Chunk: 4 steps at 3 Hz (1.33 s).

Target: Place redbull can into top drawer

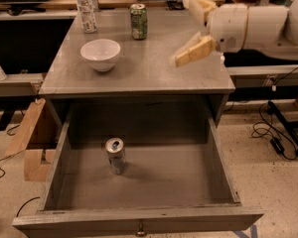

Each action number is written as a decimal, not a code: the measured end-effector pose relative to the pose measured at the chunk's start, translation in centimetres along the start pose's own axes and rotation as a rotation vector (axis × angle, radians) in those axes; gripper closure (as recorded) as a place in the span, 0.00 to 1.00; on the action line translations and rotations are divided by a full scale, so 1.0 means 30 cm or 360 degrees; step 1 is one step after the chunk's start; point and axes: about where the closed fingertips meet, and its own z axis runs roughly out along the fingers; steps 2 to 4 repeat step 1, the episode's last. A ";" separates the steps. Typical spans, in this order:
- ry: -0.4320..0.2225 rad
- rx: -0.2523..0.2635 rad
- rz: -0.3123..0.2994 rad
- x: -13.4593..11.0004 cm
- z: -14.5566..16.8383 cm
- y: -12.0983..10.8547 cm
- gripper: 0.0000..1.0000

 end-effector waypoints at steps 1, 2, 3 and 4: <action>-0.0001 0.0103 -0.0096 -0.124 -0.064 -0.047 0.00; -0.0001 0.0103 -0.0096 -0.124 -0.064 -0.047 0.00; -0.0001 0.0103 -0.0096 -0.124 -0.064 -0.047 0.00; -0.0001 0.0103 -0.0096 -0.124 -0.064 -0.047 0.00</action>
Offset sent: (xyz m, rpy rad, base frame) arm 0.0000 0.0000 0.0000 0.0000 0.0000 0.0000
